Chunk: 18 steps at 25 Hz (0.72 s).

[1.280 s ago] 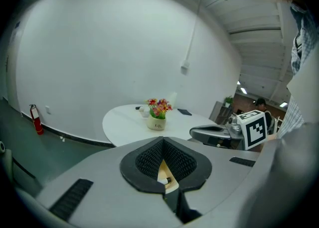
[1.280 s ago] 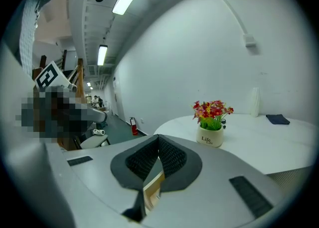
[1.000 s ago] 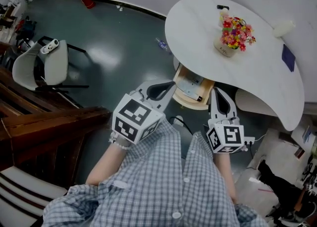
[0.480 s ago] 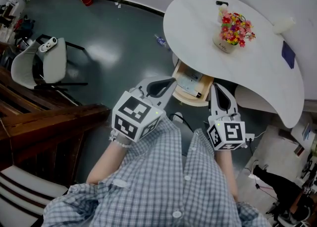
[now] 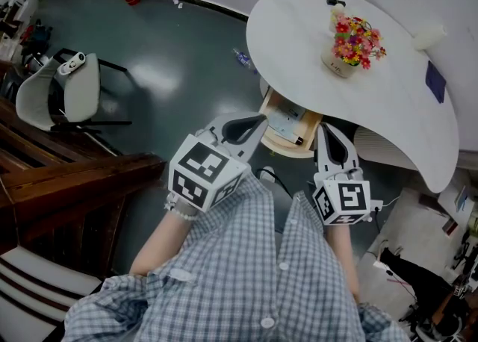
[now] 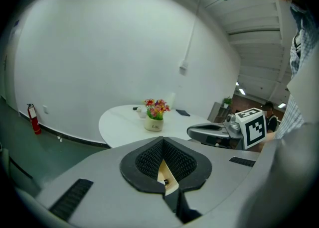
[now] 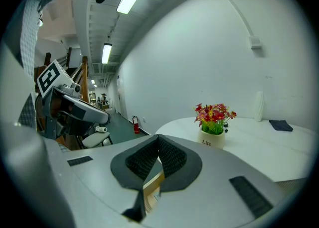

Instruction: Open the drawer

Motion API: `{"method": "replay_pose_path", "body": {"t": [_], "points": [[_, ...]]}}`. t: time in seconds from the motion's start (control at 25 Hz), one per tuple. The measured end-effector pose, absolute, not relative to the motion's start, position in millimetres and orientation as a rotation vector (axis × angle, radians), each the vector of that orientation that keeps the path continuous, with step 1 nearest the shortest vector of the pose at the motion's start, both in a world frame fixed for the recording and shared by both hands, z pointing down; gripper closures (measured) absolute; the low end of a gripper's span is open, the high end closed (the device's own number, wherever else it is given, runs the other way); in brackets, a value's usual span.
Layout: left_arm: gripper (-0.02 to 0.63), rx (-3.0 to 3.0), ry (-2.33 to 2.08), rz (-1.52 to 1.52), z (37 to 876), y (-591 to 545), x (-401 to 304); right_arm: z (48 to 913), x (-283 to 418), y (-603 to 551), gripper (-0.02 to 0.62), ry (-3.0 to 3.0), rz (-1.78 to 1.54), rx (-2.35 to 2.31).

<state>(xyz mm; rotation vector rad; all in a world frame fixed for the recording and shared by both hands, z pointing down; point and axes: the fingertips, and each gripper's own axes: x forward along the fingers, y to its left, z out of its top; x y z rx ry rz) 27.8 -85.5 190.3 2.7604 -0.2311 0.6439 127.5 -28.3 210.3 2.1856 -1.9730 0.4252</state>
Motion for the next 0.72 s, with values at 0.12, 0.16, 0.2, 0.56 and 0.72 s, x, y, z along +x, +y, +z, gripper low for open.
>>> {"method": "replay_pose_path", "body": {"t": [0.12,0.16,0.2,0.56,0.72], "points": [[0.601,2.76,-0.225,0.645,190.8,-84.6,28.0,211.5,128.3,-28.0,0.586,-1.969,0.426,2.185],[0.601,2.76,-0.223,0.645,191.1,-84.3,28.2,212.0,128.9,-27.8,0.586,-1.967,0.429,2.187],[0.601,2.76,-0.222,0.646,191.3,-84.1,28.5,212.7,129.6,-27.4,0.586,-1.964,0.434,2.19],[0.601,2.761,-0.221,0.651,191.6,-82.6,29.3,217.4,131.2,-24.7,0.586,-1.949,0.458,2.186],[0.601,2.76,-0.223,0.656,191.8,-81.9,28.4,218.9,130.2,-23.8,0.586,-1.951,0.468,2.181]]}}
